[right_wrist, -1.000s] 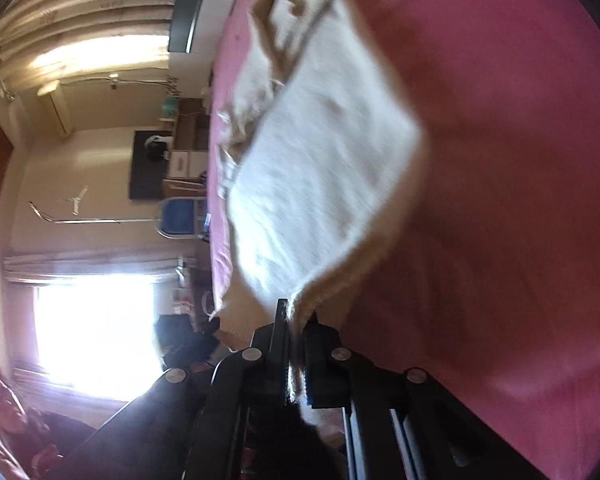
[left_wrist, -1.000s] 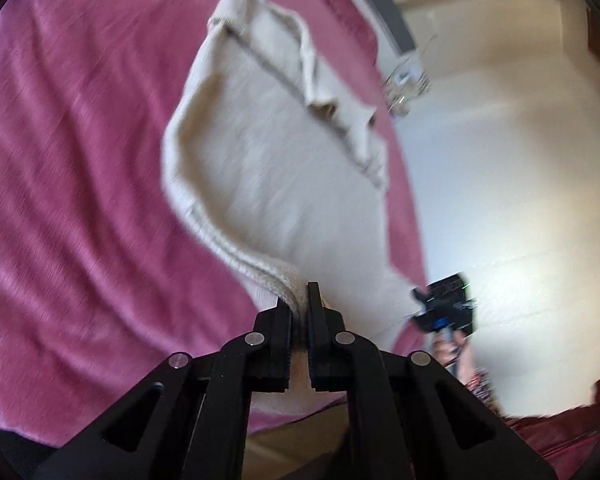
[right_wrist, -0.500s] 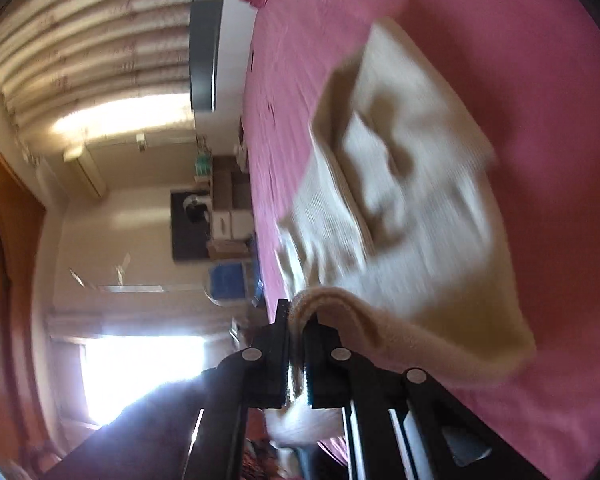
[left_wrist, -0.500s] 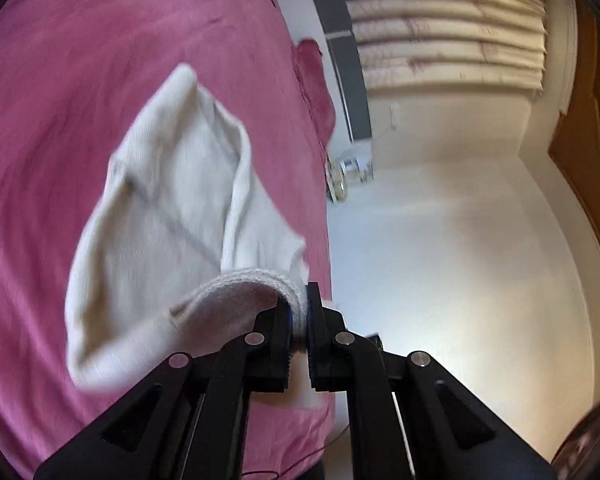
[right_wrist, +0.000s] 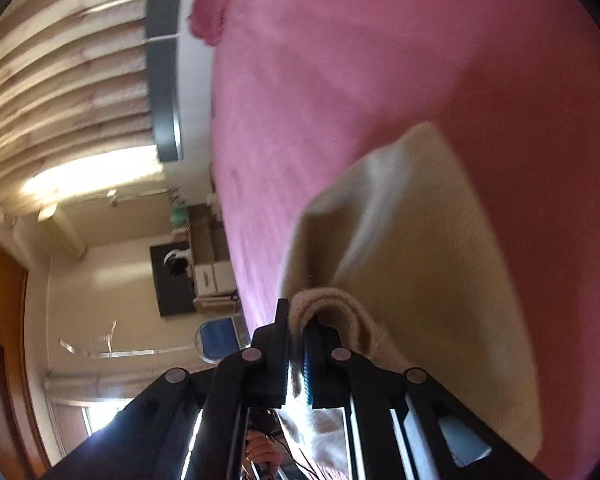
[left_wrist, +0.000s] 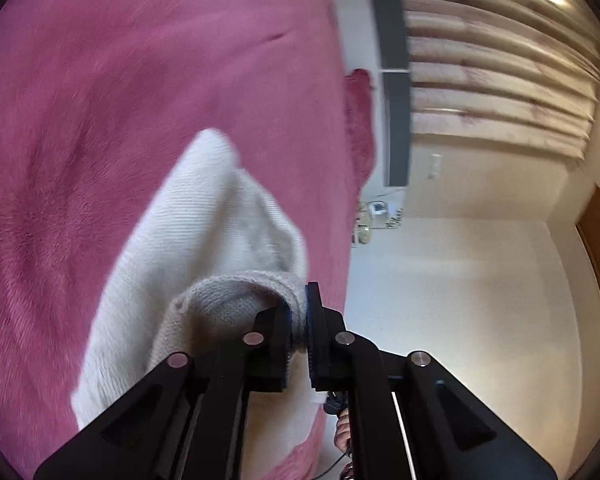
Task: Fold clothes
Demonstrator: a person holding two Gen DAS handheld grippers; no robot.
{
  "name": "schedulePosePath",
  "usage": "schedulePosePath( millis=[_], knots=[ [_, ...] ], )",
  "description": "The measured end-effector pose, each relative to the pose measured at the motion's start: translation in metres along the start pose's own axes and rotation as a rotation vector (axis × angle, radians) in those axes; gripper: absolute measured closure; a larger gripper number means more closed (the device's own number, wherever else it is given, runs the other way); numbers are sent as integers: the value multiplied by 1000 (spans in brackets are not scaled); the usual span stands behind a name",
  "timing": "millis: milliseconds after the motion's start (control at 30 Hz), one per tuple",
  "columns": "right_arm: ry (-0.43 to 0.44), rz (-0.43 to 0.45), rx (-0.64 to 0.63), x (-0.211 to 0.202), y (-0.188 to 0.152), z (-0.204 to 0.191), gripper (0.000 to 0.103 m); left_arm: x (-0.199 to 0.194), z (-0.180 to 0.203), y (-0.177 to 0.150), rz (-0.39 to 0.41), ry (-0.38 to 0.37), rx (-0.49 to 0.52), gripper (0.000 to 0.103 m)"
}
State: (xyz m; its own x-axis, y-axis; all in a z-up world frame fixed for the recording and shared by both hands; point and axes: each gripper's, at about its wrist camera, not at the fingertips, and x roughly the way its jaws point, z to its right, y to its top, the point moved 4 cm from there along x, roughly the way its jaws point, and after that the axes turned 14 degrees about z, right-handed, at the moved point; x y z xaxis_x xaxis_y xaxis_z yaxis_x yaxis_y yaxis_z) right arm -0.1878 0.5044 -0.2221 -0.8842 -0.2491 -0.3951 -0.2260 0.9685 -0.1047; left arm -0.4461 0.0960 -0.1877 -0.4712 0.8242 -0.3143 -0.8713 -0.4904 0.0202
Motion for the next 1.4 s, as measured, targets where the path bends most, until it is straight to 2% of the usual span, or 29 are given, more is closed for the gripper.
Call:
schedulePosePath(
  millis=[33,100,133,200,267,333,400,467,533,600,700,767,833,867,933,967,1000,1100,1167,1200,1267,1333,1400],
  knots=[
    [-5,-4,19,2,1,5,96,3,-5,1,-5,15,-11,94],
    [-24,-22,50,6,3,15,93,8,-14,2,-13,47,-30,93],
    [-38,-27,61,7,4,18,86,9,-16,5,-7,39,-51,92],
    [-33,-44,104,8,8,23,84,7,-11,10,13,9,-77,80],
    [-25,-66,133,9,13,24,81,7,-6,15,23,-17,-93,63],
    [-19,-74,138,8,18,23,77,9,-2,19,18,-37,-95,60],
    [12,-59,130,6,25,18,76,7,2,27,42,-34,-97,59],
    [59,-38,133,2,31,14,76,5,2,33,70,-36,-132,51],
    [102,10,127,-5,36,9,76,-1,2,37,88,-62,-179,49],
    [142,53,108,-18,38,6,76,-8,6,39,105,-75,-174,44],
    [206,75,85,-38,34,3,76,-4,6,32,34,-43,-151,34],
    [209,-12,-34,-35,13,-15,76,0,5,27,-22,-24,-132,34],
    [207,-137,-211,-28,-27,-35,76,-3,2,22,-39,-24,-146,34],
    [195,-203,-254,-17,-46,-40,76,-4,2,20,-32,-54,-180,34],
    [166,-335,-324,7,-84,-46,76,-3,3,17,-31,-162,-278,34],
    [152,-385,-324,20,-99,-45,76,-3,4,15,-30,-189,-295,34],
    [136,-439,-323,36,-113,-43,76,-2,5,14,-28,-209,-306,34],
    [61,-488,-365,76,-125,-44,76,0,11,10,-53,-205,-281,34],
    [27,-481,-366,98,-118,-50,76,-4,14,13,-23,-180,-227,34],
    [-6,-447,-367,109,-107,-53,76,-6,14,16,-2,-176,-210,34],
    [-26,-350,-394,121,-85,-66,76,-4,14,23,17,-190,-239,34],
    [-22,-184,-434,120,-59,-86,76,-10,7,28,51,-194,-276,34],
    [49,-32,-454,104,-38,-108,76,-19,3,32,81,-157,-246,34]
  ],
)
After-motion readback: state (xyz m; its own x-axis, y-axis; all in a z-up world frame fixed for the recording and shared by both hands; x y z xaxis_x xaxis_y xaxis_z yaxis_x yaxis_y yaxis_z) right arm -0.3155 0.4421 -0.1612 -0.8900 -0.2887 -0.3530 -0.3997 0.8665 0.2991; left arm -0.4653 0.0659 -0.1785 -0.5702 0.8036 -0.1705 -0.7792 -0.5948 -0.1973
